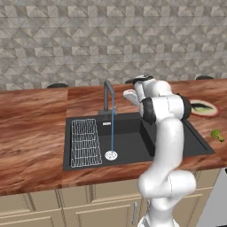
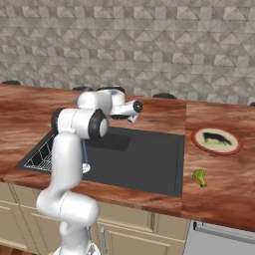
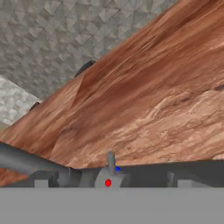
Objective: Turn on the sink faucet. Then move the broccoli from the counter to the sink. Turn off the sink. Move the vegetable from the sink to the pot next to the stove. Finally move the pot to the rear center burner.
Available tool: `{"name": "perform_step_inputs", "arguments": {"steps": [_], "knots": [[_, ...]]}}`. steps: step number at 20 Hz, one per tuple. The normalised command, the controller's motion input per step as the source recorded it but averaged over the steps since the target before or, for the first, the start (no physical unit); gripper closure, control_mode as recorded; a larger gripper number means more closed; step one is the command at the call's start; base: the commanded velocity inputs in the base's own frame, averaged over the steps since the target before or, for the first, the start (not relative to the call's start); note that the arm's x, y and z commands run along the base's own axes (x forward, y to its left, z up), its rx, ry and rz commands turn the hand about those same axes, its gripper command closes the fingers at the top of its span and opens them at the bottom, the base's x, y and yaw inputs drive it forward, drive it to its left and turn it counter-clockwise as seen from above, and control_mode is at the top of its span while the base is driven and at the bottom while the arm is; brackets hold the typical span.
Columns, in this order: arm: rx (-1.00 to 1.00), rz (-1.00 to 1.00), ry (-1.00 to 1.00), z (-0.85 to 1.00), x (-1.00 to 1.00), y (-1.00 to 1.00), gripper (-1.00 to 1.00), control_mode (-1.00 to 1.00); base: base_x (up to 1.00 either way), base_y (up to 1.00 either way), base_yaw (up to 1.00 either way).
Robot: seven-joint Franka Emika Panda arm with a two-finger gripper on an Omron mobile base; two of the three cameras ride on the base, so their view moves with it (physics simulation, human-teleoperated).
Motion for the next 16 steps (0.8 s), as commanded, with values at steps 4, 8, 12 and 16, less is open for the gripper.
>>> {"name": "perform_step_inputs", "arguments": {"steps": [4,8,12,16], "knots": [[-0.01,0.0,-0.08,0.13,-1.0,-0.53,-1.0,-1.0,0.0,0.0,0.0],[-0.06,0.0,-0.04,0.21,-1.0,-0.42,-1.0,-1.0,0.0,0.0,0.0],[-0.09,0.0,-0.03,0.33,-0.98,-0.44,-1.0,-1.0,0.0,0.0,0.0],[-0.09,0.0,0.0,0.39,-0.89,-0.49,-1.0,-1.0,0.0,0.0,0.0]]}}
